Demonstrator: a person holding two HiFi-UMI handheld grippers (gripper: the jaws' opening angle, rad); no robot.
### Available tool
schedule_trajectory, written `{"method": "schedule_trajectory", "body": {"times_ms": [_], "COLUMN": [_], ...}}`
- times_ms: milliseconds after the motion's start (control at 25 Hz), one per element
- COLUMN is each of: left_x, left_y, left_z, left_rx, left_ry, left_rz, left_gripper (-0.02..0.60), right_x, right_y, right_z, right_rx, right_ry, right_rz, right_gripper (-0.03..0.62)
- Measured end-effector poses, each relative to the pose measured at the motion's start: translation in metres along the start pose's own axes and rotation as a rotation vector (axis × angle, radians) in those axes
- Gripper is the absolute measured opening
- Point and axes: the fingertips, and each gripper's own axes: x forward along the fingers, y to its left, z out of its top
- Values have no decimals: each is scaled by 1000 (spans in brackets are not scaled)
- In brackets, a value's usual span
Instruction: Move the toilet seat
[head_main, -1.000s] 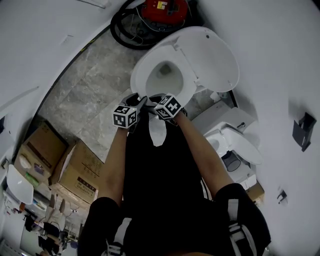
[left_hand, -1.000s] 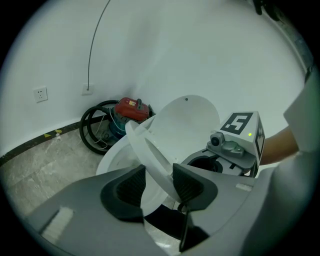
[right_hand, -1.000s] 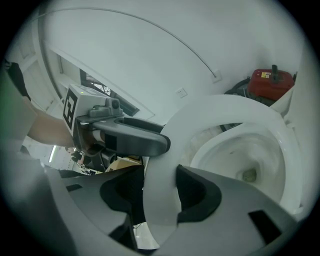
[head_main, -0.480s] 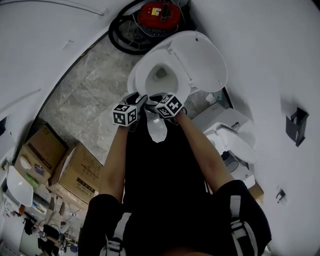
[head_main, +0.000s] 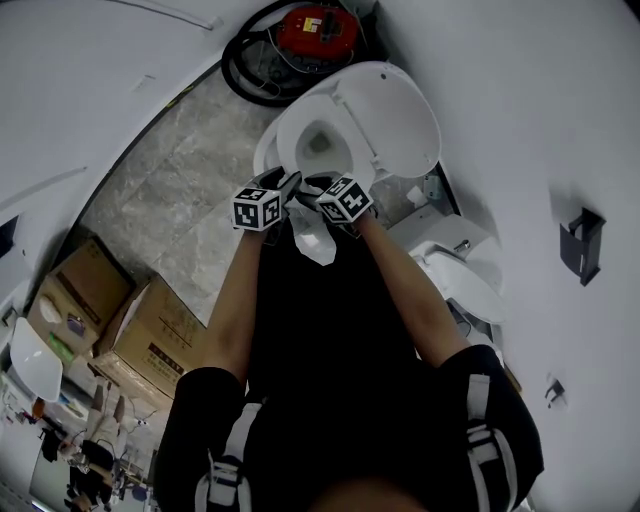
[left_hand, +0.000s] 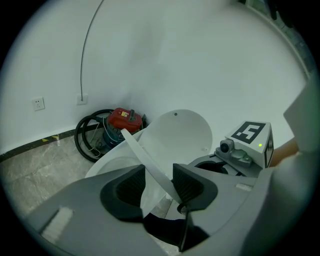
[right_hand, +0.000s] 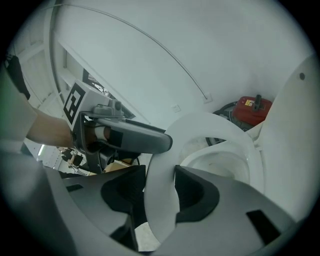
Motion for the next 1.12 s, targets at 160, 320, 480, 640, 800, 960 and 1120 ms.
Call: {"method": "schedule_trajectory", "body": {"times_ms": [160, 320, 480, 640, 800, 960, 1120], "left_x": [3, 5, 8, 12, 16, 21, 25], "left_y": [-10, -17, -26, -39, -50, -61, -69], "left_z": [5, 13, 22, 30, 40, 48, 56], "left_rx": [-2, -9, -24, -6, 22, 61, 78], "left_ry": [11, 15, -1, 11, 25, 44, 53], "left_rz": [4, 3, -3, -11, -25, -41, -58], "left_gripper": [175, 172, 163, 164, 172, 177, 181], "right_x": [-12, -21, -32, -49, -65, -81, -91], "right_y": [-2, -4, -7, -13, -19, -24, -29], "right_z": [1, 5, 10, 12, 17, 23, 25], "right_rx": [-18, -34, -44, -33, -32, -56, -74], "right_ry": [5, -5, -21, -52, -75, -108, -132], "right_rz": [-26, -62, -81, -104, -126, -158, -185], "right_gripper": [184, 181, 176, 178, 180, 183, 175]}}
